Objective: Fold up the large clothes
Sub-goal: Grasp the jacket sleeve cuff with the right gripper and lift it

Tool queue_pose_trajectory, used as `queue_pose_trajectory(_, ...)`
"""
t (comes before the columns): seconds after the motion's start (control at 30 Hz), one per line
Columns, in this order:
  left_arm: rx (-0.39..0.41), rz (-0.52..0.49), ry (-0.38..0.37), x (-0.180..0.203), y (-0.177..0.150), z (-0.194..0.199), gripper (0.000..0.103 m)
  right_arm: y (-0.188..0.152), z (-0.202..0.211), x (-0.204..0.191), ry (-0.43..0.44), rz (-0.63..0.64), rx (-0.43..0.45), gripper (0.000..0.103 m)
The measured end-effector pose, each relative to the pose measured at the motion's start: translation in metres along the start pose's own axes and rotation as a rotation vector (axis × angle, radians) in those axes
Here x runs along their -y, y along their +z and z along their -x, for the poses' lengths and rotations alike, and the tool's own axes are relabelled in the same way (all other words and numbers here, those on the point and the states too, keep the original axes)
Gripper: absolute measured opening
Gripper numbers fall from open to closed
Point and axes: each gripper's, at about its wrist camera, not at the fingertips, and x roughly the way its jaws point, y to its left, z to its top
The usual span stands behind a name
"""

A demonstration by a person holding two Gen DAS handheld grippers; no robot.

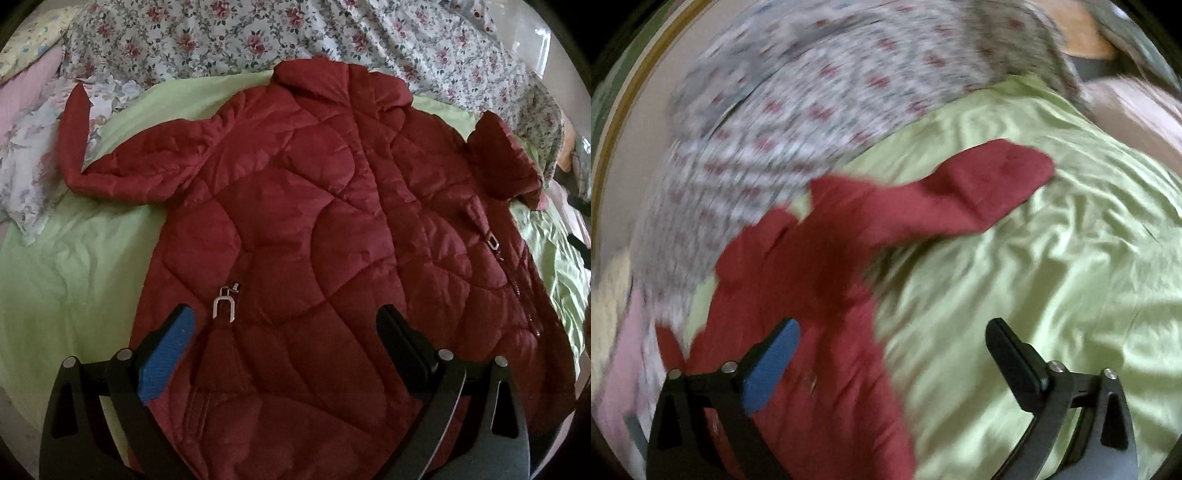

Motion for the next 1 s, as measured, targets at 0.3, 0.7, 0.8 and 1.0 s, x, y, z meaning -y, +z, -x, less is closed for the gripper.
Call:
queue_pose_trajectory(0.3, -0.023, 0.031, -0.059, 0.001, 0.002, -0.020, 0.100, 0.069, -0.083, 0.078, -0.043, -0.213, 0.038, 0.074)
queue_pose_trajectory(0.7, -0.063, 0.068, -0.053, -0.008, 0.008, -0.036, 0.100, 0.088, -0.087, 0.082, 0.045, -0.216, 0.153, 0.011)
queue_pose_trajectory(0.8, -0.065, 0.064, -0.058, -0.007, 0.008, -0.037, 0.100, 0.088, -0.069, 0.056, 0.101, -0.152, 0.178, 0.010)
queue_pose_trajectory(1.0, -0.051, 0.071, -0.068, -0.012, 0.004, -0.032, 0.100, 0.078, -0.035, -0.026, 0.271, 0.010, 0.213, 0.009)
